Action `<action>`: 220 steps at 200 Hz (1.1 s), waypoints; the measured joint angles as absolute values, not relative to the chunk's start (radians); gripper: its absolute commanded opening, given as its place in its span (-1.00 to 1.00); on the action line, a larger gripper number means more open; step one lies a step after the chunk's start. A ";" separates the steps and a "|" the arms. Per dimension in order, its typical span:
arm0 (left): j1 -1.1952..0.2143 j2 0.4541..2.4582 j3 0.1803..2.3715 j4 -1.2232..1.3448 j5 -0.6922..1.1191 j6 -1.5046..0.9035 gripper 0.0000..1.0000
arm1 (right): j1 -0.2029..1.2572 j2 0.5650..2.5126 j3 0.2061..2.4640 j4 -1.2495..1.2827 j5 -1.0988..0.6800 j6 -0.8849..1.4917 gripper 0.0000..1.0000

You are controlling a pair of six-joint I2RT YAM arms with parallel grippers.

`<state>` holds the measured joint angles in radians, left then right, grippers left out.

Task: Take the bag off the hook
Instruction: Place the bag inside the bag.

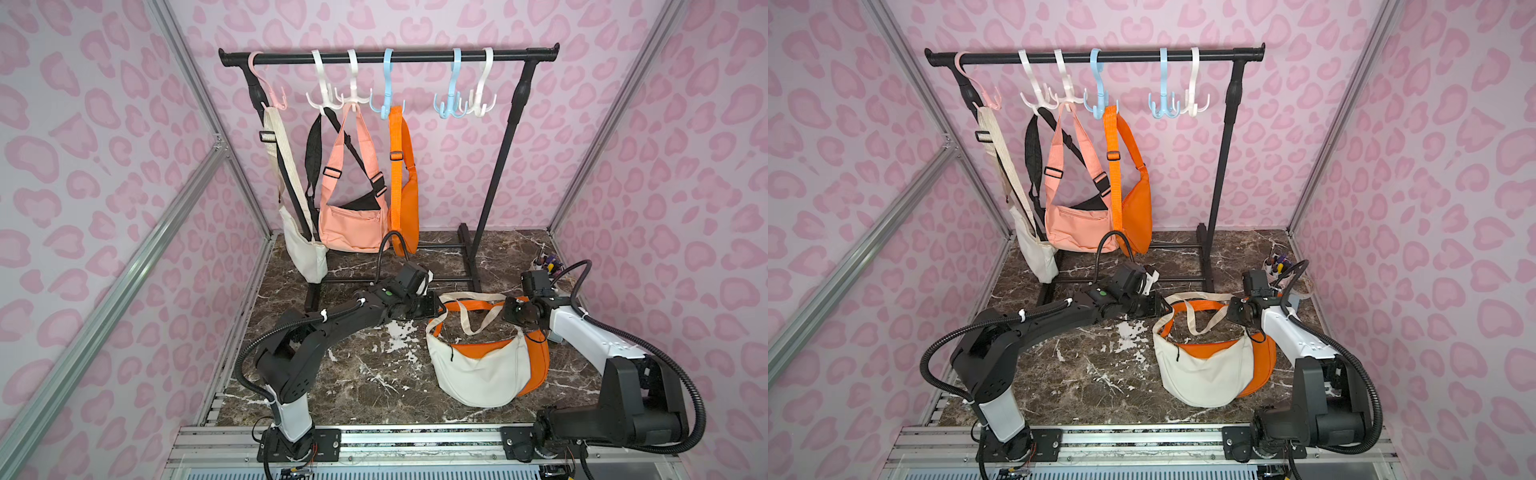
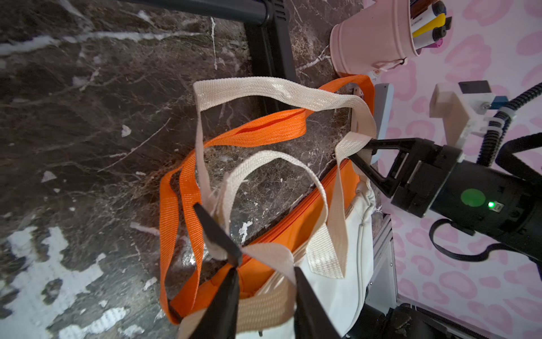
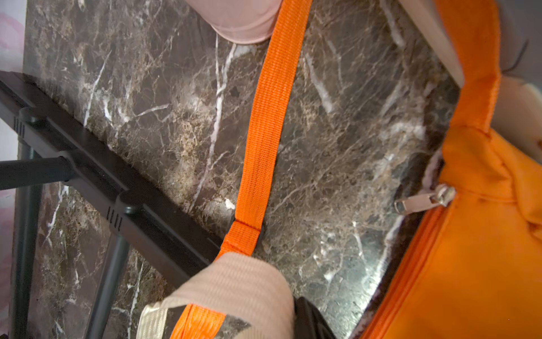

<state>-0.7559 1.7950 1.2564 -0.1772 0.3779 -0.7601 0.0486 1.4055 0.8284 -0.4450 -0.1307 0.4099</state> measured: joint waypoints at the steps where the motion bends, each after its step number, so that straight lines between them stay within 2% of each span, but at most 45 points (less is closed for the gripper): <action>1: -0.756 1.795 1.256 -0.177 0.378 -0.760 -0.16 | 0.048 1.406 0.828 -0.445 -0.131 0.410 -0.48; 28: -0.752 1.795 1.242 -0.174 0.377 -0.767 0.02 | 0.028 1.420 0.820 -0.439 -0.130 0.426 -0.20; 70: -0.750 1.795 1.233 -0.175 0.377 -0.777 0.14 | -0.003 1.420 0.812 -0.435 -0.129 0.442 0.00; 127: -0.748 1.762 1.222 -0.185 0.354 -0.784 0.32 | -0.010 1.376 0.818 -0.450 -0.118 0.467 0.18; 170: -0.744 1.744 1.222 -0.189 0.331 -0.780 0.33 | -0.011 1.318 0.823 -0.462 -0.079 0.480 0.32; 186: -0.739 1.744 1.222 -0.191 0.329 -0.778 0.40 | -0.011 1.308 0.828 -0.465 -0.071 0.484 0.34; 192: -0.739 1.744 1.222 -0.191 0.329 -0.775 0.40 | -0.011 1.306 0.831 -0.465 -0.071 0.486 0.42; 220: -0.736 1.744 1.221 -0.194 0.331 -0.773 0.41 | -0.011 1.293 0.850 -0.477 -0.071 0.486 0.44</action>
